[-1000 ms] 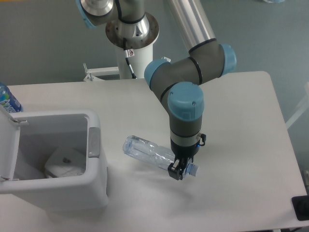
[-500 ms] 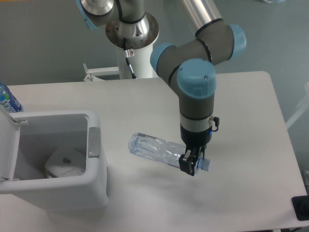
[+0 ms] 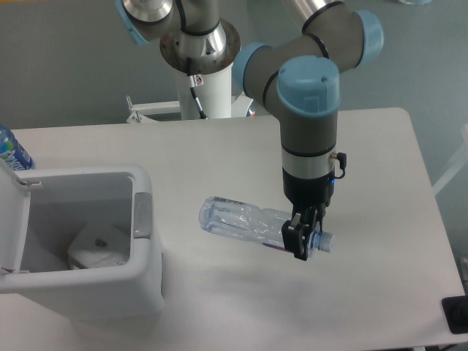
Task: Place the trash in the trash can
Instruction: 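Close on the bottle neck and lift the bottle off the table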
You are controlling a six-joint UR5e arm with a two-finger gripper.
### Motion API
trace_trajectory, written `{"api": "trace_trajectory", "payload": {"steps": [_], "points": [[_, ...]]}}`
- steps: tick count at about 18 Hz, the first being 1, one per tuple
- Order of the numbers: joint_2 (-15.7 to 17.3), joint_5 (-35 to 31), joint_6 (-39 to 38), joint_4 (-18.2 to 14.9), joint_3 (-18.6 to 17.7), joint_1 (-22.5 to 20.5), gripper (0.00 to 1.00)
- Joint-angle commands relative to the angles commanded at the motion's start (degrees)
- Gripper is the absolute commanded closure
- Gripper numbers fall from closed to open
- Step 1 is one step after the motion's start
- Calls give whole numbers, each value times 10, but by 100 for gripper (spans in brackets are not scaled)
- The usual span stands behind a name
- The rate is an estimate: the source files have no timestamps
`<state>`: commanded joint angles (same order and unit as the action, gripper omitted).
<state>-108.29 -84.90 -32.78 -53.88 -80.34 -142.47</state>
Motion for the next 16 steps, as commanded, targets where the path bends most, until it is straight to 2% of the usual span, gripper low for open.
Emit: {"api": "trace_trajectory", "payload": {"steps": [3,8,16], "points": [[20,9,1,10,11,0,100],[47,7,7,67,19,1,100],[58,6,18,86,62,4,100]]}}
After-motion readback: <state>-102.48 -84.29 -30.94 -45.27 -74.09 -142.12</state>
